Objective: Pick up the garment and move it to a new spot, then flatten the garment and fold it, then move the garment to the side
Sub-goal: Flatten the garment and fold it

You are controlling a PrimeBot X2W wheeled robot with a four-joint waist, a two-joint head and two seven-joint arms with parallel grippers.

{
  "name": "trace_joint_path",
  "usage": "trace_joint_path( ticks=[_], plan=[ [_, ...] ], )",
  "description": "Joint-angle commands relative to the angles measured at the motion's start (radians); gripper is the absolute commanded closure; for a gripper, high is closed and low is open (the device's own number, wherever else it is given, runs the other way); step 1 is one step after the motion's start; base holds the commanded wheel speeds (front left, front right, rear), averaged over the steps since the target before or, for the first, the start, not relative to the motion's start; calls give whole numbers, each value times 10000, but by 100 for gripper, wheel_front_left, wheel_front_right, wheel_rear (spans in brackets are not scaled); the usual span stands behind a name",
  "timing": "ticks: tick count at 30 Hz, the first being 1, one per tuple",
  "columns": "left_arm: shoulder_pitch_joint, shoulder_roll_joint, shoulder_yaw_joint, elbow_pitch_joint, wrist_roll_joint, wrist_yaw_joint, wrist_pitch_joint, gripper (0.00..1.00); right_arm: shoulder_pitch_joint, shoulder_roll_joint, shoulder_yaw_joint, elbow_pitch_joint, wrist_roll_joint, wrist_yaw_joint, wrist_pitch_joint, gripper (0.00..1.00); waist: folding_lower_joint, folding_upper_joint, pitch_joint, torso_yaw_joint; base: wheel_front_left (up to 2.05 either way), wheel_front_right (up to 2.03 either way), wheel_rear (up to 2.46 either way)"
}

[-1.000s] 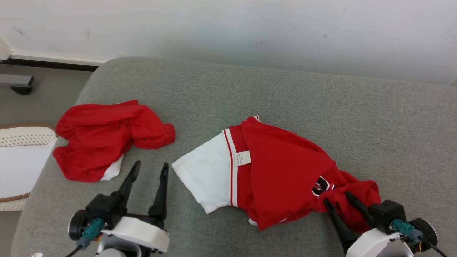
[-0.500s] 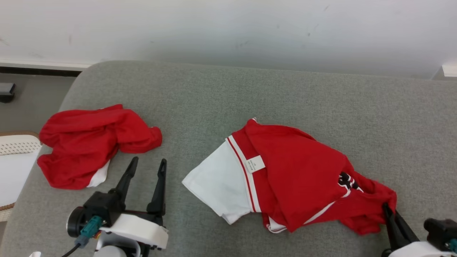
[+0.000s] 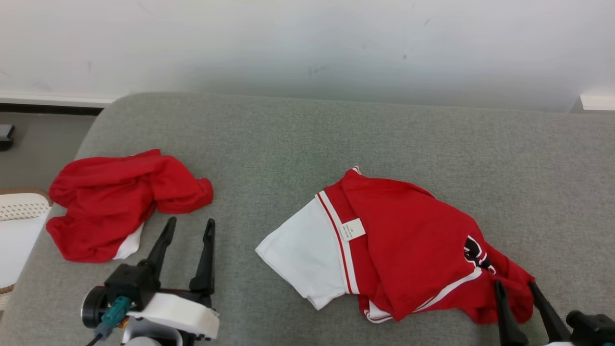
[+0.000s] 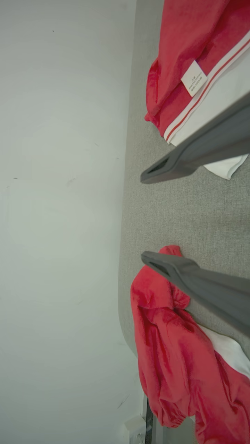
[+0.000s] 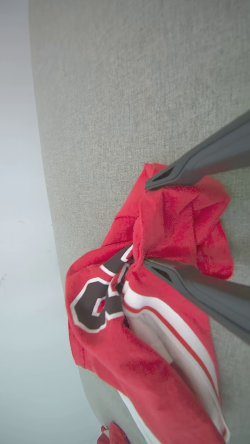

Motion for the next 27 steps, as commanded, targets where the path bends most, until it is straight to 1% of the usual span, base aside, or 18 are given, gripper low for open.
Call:
trace_joint_path(
  ticks=[1, 4, 5, 8, 14, 27],
  plan=[
    [140, 13, 91, -16, 90, 28, -7, 0, 109, -4, 132, -575, -194, -21, -21, 0, -1, 0, -58, -44, 0, 0, 0],
    [170, 25, 157, -40, 127, 42, -7, 0, 105, -108, 336, -1552, -381, -21, 231, 0, -1, 0, -103, -85, 0, 0, 0],
    [170, 25, 157, -40, 127, 42, -7, 0, 105, -108, 336, -1552, -381, -21, 231, 0, -1, 0, -103, -85, 0, 0, 0],
    [222, 27, 201, -82, 160, 76, -7, 0, -152, -288, 496, -2389, -613, -21, 581, 0, -1, 0, -140, -122, 0, 0, 0],
    [309, 3, 206, -58, 225, 20, -7, 0, -668, -539, 907, -3214, -695, -21, 1140, 0, -1, 0, -190, -107, 0, 0, 0],
    [277, -58, 218, -31, 256, -31, -7, 0, -623, -543, 915, -3390, -618, -21, 1392, 0, -1, 0, -110, -73, 0, 0, 0]
  ],
)
